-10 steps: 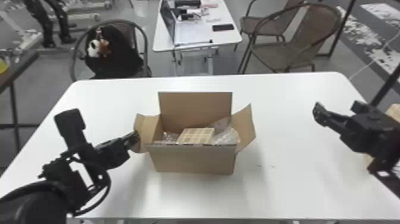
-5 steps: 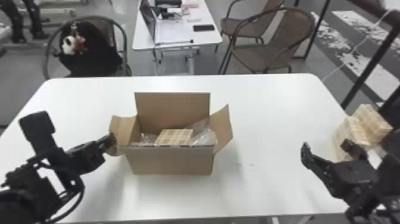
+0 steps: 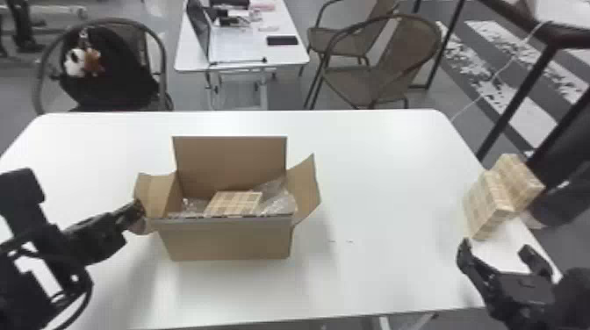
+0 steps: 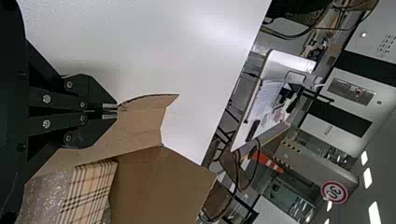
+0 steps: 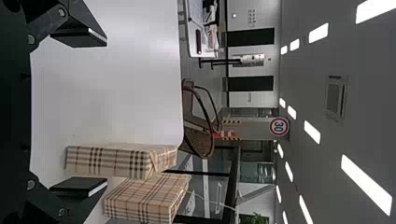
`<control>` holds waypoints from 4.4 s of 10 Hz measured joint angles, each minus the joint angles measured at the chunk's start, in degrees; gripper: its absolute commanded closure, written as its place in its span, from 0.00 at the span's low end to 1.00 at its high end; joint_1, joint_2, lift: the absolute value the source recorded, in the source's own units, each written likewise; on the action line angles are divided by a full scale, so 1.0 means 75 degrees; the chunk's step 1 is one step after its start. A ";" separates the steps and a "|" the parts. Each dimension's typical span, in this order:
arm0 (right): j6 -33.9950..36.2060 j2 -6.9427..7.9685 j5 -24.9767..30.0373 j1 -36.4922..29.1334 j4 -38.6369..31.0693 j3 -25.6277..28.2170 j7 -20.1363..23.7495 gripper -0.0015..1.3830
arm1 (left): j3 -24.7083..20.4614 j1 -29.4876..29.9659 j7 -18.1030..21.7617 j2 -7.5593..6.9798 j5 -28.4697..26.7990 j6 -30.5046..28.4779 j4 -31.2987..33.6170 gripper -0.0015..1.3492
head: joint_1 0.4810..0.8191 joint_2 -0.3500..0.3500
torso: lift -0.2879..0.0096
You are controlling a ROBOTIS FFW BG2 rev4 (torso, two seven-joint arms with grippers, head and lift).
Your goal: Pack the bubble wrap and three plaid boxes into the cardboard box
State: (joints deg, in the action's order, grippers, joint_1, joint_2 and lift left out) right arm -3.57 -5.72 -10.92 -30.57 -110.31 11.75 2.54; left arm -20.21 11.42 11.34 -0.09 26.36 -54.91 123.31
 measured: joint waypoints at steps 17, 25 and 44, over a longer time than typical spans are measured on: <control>-0.0490 -0.0591 -0.0337 0.2782 0.3394 0.0269 0.0687 0.81 | 0.0000 0.0070 0.0035 0.0000 0.0013 0.0124 -0.0002 0.90 | 0.63 0.29 | 0.47; 0.5705 -0.1091 -0.3281 0.3275 -0.0589 -0.0097 0.1111 0.81 | -0.0025 0.0080 0.0022 0.0000 -0.0039 0.0125 -0.0005 0.90 | 0.63 0.53 | 0.47; 1.0575 -0.1394 -0.9269 0.8398 0.3466 -0.2683 0.1304 0.15 | 0.0428 -0.0285 -0.0056 0.0000 -0.0634 -0.0013 -0.0012 0.90 | 0.63 0.90 | 0.47</control>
State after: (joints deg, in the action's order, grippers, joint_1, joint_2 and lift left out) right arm 75.75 -16.18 -80.44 32.42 -84.32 -8.37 12.32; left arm -17.00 9.28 10.92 -0.09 21.61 -55.00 123.22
